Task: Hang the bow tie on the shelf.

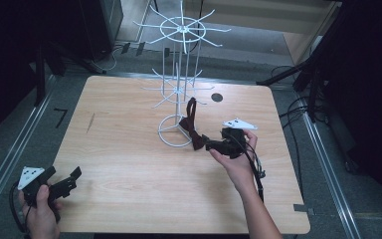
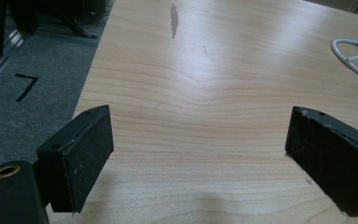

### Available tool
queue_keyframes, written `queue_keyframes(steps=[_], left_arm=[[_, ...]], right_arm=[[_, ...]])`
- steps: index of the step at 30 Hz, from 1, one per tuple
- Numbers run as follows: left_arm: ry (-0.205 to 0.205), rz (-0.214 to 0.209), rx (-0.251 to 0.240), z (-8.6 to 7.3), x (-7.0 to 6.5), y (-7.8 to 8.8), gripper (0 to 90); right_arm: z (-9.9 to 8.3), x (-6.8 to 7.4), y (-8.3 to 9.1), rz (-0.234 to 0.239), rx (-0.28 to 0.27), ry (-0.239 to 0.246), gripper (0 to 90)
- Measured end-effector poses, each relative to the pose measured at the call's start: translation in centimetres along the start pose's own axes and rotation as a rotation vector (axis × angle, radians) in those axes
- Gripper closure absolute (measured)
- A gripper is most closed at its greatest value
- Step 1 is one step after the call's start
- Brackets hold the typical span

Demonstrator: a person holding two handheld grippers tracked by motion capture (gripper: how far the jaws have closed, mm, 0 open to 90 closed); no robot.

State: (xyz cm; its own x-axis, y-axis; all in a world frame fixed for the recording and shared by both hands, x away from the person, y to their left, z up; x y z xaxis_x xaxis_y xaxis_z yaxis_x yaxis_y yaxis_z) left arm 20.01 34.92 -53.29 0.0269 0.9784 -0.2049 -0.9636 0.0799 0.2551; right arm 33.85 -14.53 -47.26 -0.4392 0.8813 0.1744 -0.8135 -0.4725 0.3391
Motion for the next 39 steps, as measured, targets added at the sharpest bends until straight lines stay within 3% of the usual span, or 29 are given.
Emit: queue_keyframes(steps=[16, 39], left_arm=[[-0.002, 0.0, -0.002, 0.0, 0.0, 0.0, 8.3], [-0.007, 0.003, -0.002, 0.0, -0.1, 0.0, 8.6]], right_arm=[[-0.1, -1.5, 3.4, -0.023, -0.043, -0.01, 19.1], [-1.9, -5.8, 7.7, -0.097, -0.064, -0.055, 17.0]])
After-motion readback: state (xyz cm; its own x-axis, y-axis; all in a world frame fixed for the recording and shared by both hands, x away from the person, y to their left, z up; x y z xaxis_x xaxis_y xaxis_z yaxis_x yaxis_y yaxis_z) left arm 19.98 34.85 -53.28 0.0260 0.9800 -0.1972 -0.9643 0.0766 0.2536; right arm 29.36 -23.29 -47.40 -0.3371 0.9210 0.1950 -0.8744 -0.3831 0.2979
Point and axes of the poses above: each handheld gripper's, and its own axes: y roughly backward along the jaws, z roughly out of its top, x roughly to its left, the point moved 2 cm from there along -y, roughly forward along the jaws, and after that the axes turned 15 degrees about -x, right-handed, at the moved point
